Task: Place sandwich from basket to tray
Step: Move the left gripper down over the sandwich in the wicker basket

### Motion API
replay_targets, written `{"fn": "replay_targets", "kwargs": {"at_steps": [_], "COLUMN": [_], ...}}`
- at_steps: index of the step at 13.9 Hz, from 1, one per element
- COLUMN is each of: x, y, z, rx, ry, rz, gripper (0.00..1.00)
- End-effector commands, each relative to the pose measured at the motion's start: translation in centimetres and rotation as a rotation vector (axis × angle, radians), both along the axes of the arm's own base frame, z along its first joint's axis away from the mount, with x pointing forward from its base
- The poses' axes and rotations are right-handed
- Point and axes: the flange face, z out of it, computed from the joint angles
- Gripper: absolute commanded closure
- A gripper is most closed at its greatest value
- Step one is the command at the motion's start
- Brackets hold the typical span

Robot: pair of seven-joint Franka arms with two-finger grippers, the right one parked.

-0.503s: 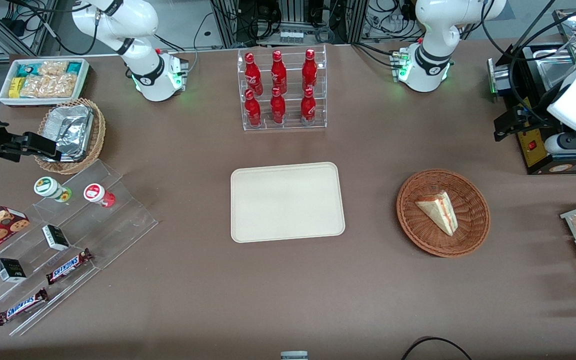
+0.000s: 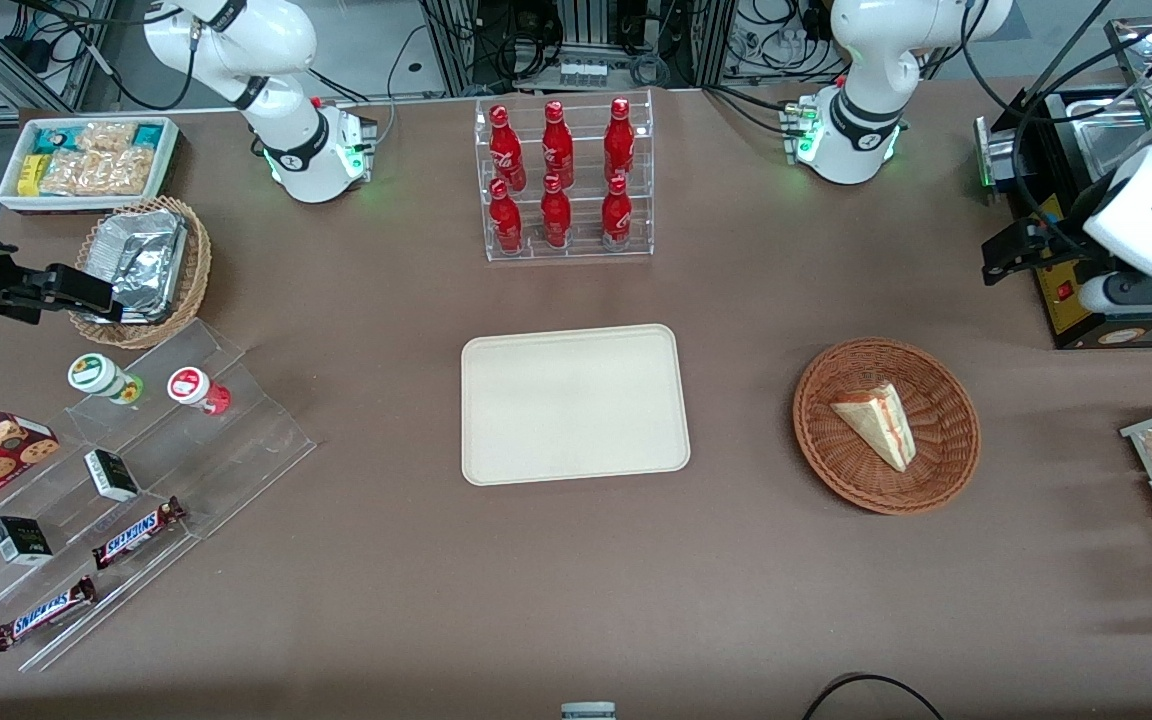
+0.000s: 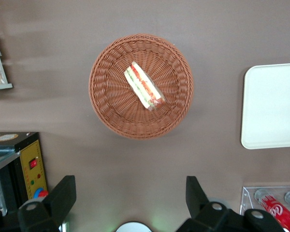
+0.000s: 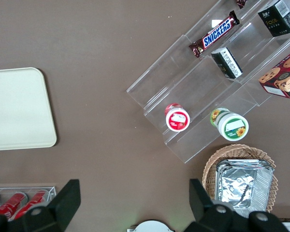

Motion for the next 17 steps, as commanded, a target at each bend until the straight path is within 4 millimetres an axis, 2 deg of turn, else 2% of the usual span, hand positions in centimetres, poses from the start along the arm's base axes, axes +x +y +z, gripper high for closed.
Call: {"fn": "replay_targets", "kwargs": {"at_steps": [1,4,6,8,11,17], "x": [-2.1,-3.5,-3.8,-3.5,-2.3,-0.9], "y": [0.1,0.1,0.2,0.1,-0.4,-1.0], "z": [-4.2,-10.5,-13.6,-16.2,-19.2,-26.1], "rx": [0.020,0.019,0.010,-0.001,-0.015,-0.030], "ry": [-0.060,-0.142,-0.176,-0.196,-0.200,-0.174], "rz": [0.025,0.150,0.240,0.391,0.513,0.590], "gripper": [0.00,0.00,0.00,0.00,0.00,0.00]}}
